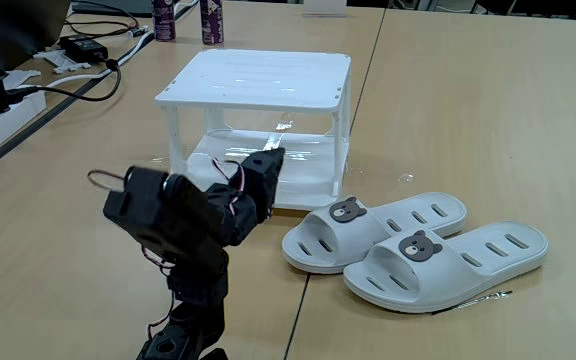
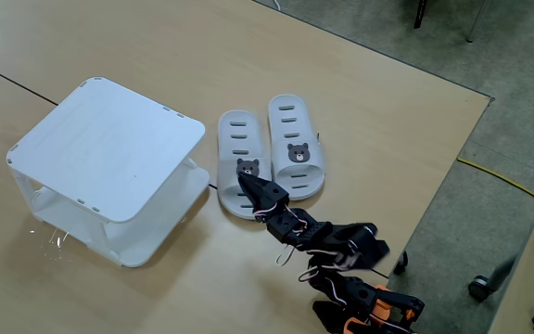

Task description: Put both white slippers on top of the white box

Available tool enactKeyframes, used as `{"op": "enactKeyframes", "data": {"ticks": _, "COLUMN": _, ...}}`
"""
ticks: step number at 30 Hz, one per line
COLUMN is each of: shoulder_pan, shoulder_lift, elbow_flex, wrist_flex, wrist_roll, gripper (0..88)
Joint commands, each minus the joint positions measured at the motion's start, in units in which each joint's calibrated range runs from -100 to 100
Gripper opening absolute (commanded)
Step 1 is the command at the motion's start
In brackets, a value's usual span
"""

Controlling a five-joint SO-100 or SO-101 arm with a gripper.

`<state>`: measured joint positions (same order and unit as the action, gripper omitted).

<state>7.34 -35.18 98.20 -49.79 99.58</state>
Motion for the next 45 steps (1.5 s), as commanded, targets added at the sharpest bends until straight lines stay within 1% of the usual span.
{"op": "enactKeyframes", "data": {"ticks": 1, "shoulder_pan": 0.31, "shoulder_lift": 13.09, "elbow_flex": 0.35, "wrist_flex": -4.23, "wrist_roll": 0.42, "gripper": 0.8}}
{"op": "enactKeyframes", "data": {"ticks": 6, "shoulder_pan": 0.39, "shoulder_lift": 24.53, "elbow_flex": 0.35, "wrist_flex": -13.11, "wrist_roll": 0.42, "gripper": 0.8}}
{"op": "enactKeyframes", "data": {"ticks": 11, "shoulder_pan": 1.46, "shoulder_lift": 30.59, "elbow_flex": 0.80, "wrist_flex": -22.86, "wrist_roll": 0.42, "gripper": 1.8}}
{"op": "enactKeyframes", "data": {"ticks": 12, "shoulder_pan": 2.03, "shoulder_lift": 31.52, "elbow_flex": 0.80, "wrist_flex": -23.90, "wrist_roll": 0.42, "gripper": 4.1}}
{"op": "enactKeyframes", "data": {"ticks": 14, "shoulder_pan": 4.09, "shoulder_lift": 33.53, "elbow_flex": 0.62, "wrist_flex": -24.76, "wrist_roll": 0.42, "gripper": 11.9}}
{"op": "enactKeyframes", "data": {"ticks": 18, "shoulder_pan": 5.41, "shoulder_lift": 37.74, "elbow_flex": -3.35, "wrist_flex": -24.76, "wrist_roll": 0.42, "gripper": 14.6}}
{"op": "enactKeyframes", "data": {"ticks": 21, "shoulder_pan": 5.41, "shoulder_lift": 39.00, "elbow_flex": -7.68, "wrist_flex": -24.85, "wrist_roll": 0.42, "gripper": 23.7}}
{"op": "enactKeyframes", "data": {"ticks": 22, "shoulder_pan": 5.41, "shoulder_lift": 38.75, "elbow_flex": -9.57, "wrist_flex": -24.85, "wrist_roll": 0.42, "gripper": 24.7}}
{"op": "enactKeyframes", "data": {"ticks": 29, "shoulder_pan": 5.49, "shoulder_lift": 39.42, "elbow_flex": -15.25, "wrist_flex": -24.24, "wrist_roll": 0.42, "gripper": 25.2}}
{"op": "enactKeyframes", "data": {"ticks": 33, "shoulder_pan": 6.15, "shoulder_lift": 43.80, "elbow_flex": -16.16, "wrist_flex": -24.76, "wrist_roll": 0.42, "gripper": 25.3}}
{"op": "enactKeyframes", "data": {"ticks": 40, "shoulder_pan": 9.02, "shoulder_lift": 51.20, "elbow_flex": -27.88, "wrist_flex": -24.76, "wrist_roll": 0.42, "gripper": 25.4}}
{"op": "enactKeyframes", "data": {"ticks": 45, "shoulder_pan": 10.09, "shoulder_lift": 61.05, "elbow_flex": -37.26, "wrist_flex": -24.76, "wrist_roll": 0.42, "gripper": 25.4}}
